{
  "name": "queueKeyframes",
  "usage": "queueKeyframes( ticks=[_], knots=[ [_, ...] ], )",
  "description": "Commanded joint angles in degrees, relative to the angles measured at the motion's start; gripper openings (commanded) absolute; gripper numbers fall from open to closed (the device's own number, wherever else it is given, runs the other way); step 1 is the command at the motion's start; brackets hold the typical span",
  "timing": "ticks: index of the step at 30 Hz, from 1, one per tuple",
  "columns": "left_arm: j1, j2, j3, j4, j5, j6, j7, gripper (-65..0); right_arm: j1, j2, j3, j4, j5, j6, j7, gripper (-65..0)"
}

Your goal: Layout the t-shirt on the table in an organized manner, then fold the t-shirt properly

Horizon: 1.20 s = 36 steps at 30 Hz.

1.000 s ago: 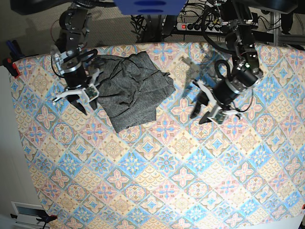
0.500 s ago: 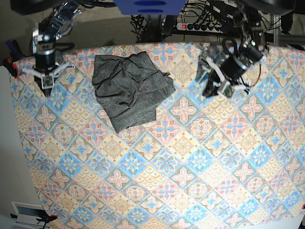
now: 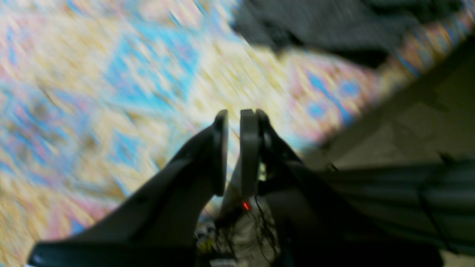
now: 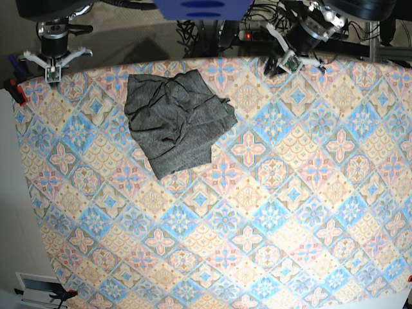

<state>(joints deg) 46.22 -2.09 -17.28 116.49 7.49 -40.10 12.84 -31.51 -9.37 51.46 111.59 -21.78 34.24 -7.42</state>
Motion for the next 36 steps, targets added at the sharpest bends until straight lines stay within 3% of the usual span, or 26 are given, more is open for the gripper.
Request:
queueKeyframes(
  ticks=[1,5,11,14,20,24,28,33,34,36],
  knots=[
    [1.3,0.64,-0.17,0.92,-0.76,0.1,-2.95,-60.3,-0.98,0.37,0.19,0.72,1.34,-0.17,0.52,-65.0],
    [5.43,1.69,-0.26,-0.4,0.73,0.1,-5.41,-60.3,-3.7,0.37,0.19,-0.87,1.52,-0.17,-2.73,-65.0],
    [9.48,1.25,-0.26,-6.38,0.82,0.1,-6.91,-60.3,-5.99,0.37,0.19,-10.27,1.52,0.35,-2.73,-65.0],
    [8.16,1.25,-2.19,-13.59,0.82,0.1,-6.99,-60.3,-5.72,0.62,0.19,-16.6,1.52,5.19,-2.65,-65.0],
    [-0.55,-0.15,-3.6,-33.81,1.61,0.1,-8.14,-60.3,-5.37,0.71,0.19,-32.43,1.52,5.76,-1.06,-65.0],
    [-6.17,-0.59,-3.6,-50.6,8.21,0.1,-17.28,-60.3,1.92,0.88,0.71,-43.94,1.17,5.76,6.85,-65.0],
    [-13.38,-0.15,-5.36,-69.23,11.55,0.1,-23.79,-60.3,7.55,5.63,3.88,-56.07,-4.11,5.76,10.63,-65.0],
    [-22.35,-1.82,-9.67,-93.06,17.44,0.1,-35.57,-60.3,13.62,8.79,10.56,-72.78,-11.23,5.76,18.54,-65.0],
    [-24.28,-2.44,-9.93,-97.45,18.84,1.02,-37.32,-60.3,14.5,9.76,11.79,-75.33,-12.81,5.76,19.6,-65.0],
    [-28.5,-4.02,-9.84,-107.3,22.98,7.61,-41.19,-60.3,16.52,11.96,14.43,-80.87,-16.42,5.1,22.15,-65.0]
  ],
)
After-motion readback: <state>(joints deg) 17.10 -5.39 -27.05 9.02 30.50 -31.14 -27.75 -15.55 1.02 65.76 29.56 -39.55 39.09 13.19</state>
